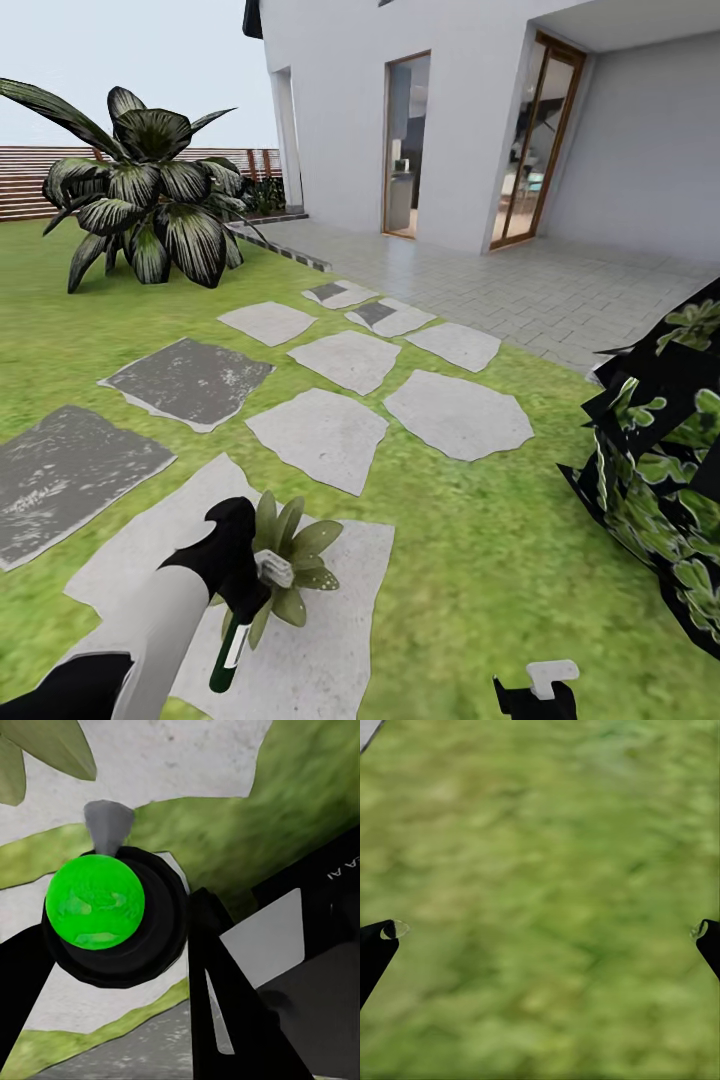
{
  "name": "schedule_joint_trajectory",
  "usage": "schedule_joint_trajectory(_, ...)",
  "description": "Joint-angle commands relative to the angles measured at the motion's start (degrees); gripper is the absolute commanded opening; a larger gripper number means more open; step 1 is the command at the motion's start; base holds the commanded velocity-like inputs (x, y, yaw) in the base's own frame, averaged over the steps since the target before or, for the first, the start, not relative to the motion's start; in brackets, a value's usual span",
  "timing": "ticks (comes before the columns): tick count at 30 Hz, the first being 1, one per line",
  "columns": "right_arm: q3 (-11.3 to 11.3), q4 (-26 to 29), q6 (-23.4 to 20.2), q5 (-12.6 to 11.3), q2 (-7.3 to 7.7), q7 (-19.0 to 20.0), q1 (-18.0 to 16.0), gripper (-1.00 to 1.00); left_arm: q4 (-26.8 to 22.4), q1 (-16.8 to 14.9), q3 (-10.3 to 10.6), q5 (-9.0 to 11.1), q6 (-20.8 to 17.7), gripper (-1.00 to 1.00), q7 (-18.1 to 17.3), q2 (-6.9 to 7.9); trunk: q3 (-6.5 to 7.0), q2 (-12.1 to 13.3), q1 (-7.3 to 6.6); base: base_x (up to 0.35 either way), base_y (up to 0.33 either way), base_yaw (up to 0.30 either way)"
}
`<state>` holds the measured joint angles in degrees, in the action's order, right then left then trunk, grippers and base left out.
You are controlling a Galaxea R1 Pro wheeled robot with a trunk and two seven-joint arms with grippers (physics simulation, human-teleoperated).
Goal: Pick up the pesticide atomizer in the garden and spray insectifuge to fully cover both potted plants in the garden.
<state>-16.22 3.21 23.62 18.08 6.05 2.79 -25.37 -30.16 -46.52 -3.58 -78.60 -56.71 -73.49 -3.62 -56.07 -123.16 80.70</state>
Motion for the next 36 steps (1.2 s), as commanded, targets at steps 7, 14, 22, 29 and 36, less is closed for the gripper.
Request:
schedule_joint_trajectory(7,-0.51,-0.04,0.20,0.21,0.01,0.29,-0.03,1.00,0.44,1.08,-0.49,-0.55,-0.44,-1.00,1.50,1.52,-0.05,-0.02,-0.01,0.000,0.000,0.000)
schedule_joint_trajectory(14,-0.50,-0.04,0.20,0.21,0.01,0.24,-0.03,1.00,-0.30,2.04,-1.12,-0.16,-0.58,-1.00,1.78,1.83,-0.05,-0.02,-0.01,0.006,0.000,0.000)
schedule_joint_trajectory(22,-0.48,-0.04,0.20,0.23,0.01,0.21,-0.03,1.00,-0.52,1.95,-1.20,0.10,-0.59,-1.00,1.64,1.04,-0.05,-0.02,-0.01,0.064,0.000,0.000)
schedule_joint_trajectory(29,-0.49,-0.01,0.20,0.11,-0.07,0.13,-0.03,1.00,-2.42,1.20,-1.05,0.07,-0.74,-1.00,1.59,0.97,-0.05,-0.02,-0.01,0.001,0.000,0.000)
schedule_joint_trajectory(36,-0.48,-0.01,0.20,0.11,-0.07,0.12,-0.03,1.00,-4.31,1.36,-1.40,0.11,-0.77,-1.00,1.46,1.05,-1.22,-1.63,0.87,0.000,0.000,0.000)
